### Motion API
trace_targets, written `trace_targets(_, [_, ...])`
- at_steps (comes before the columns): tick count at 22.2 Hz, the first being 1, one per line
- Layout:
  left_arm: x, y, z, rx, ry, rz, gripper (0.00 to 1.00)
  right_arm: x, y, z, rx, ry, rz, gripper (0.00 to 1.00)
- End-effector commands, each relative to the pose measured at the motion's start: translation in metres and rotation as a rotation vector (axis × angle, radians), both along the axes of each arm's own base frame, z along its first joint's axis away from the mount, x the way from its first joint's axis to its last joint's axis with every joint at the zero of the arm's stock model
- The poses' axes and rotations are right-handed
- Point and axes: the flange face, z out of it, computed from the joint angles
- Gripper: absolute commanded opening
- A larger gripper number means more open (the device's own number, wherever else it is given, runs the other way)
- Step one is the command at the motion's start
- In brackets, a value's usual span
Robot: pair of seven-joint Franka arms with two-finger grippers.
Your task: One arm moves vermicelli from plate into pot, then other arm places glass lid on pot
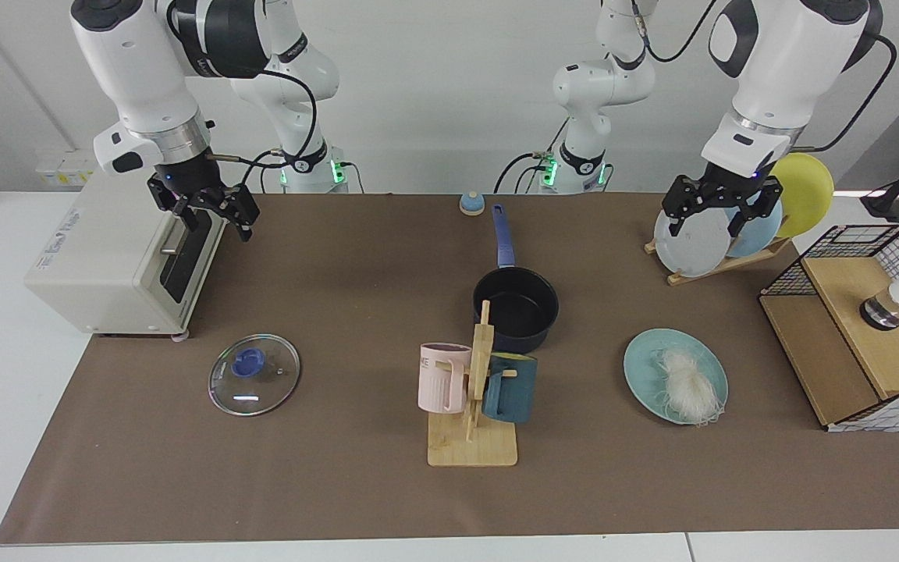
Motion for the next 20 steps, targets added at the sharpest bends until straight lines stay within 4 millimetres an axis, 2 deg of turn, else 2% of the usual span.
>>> trace_targets(1, [0.012, 0.003, -0.003, -0.024, 0.007, 0.008, 1.0, -0.002, -0.004, 0.003, 0.023, 0.003, 0.025, 1.0])
trace_targets(4, [0.013, 0.001, -0.007, -0.023, 0.014, 0.006, 1.0, -0.002, -0.004, 0.003, 0.023, 0.003, 0.023, 1.0])
trace_targets(8, [0.021, 0.012, -0.008, -0.061, 0.068, 0.028, 1.0, -0.002, -0.004, 0.003, 0.023, 0.003, 0.025, 1.0])
trace_targets(11, [0.028, 0.016, 0.004, -0.064, 0.074, 0.031, 1.0, -0.002, -0.004, 0.003, 0.023, 0.003, 0.025, 1.0])
trace_targets(15, [0.033, 0.028, -0.002, -0.066, 0.086, 0.05, 1.0, -0.002, -0.004, 0.003, 0.023, 0.003, 0.023, 1.0])
trace_targets(20, [0.027, 0.016, -0.001, 0.015, 0.065, 0.014, 1.0, -0.002, -0.004, 0.003, 0.023, 0.001, 0.025, 1.0])
